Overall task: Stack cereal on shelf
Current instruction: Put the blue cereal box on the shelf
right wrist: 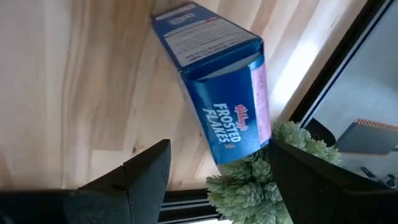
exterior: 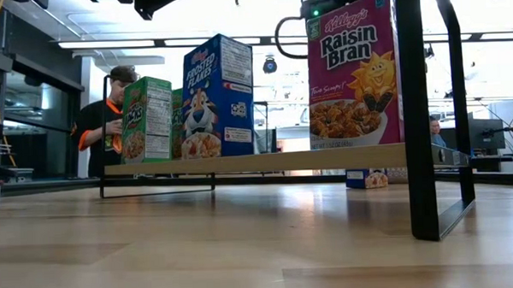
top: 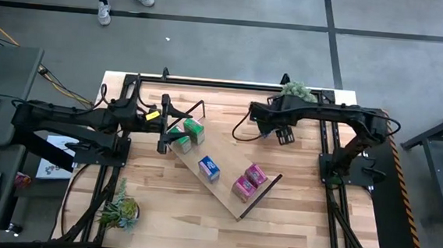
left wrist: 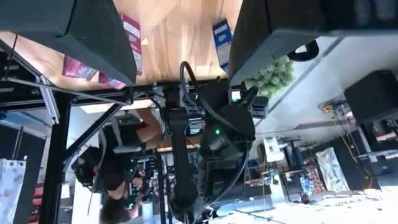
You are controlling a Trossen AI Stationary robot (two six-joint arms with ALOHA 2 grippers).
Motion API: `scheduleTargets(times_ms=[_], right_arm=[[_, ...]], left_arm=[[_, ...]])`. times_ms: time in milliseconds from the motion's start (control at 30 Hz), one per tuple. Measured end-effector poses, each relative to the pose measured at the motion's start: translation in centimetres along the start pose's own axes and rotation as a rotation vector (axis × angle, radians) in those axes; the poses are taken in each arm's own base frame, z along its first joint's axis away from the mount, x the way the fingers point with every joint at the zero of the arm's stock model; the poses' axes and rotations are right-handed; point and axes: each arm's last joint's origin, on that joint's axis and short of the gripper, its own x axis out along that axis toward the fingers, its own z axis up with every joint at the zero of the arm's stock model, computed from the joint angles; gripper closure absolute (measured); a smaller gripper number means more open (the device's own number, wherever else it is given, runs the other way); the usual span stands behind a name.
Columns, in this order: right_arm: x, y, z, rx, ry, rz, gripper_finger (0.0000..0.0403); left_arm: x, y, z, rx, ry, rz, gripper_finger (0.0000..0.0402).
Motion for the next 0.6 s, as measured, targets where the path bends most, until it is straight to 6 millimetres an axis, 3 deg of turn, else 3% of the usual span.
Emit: scheduleTargets(times_ms=[300,600], right_arm=[[0.11,-0.22,-0.02,0.142,0.029,-0.054,0.0141],[0.11,-0.21,-0.02,0.057,0.031,-0.05,0.0141]], left_arm=[[-0.01,0.0,0.0,-0.005,0.0,0.0,0.0158],[0.0,0.0,-0.01,-0.005,0.001,0.0,0.0158]])
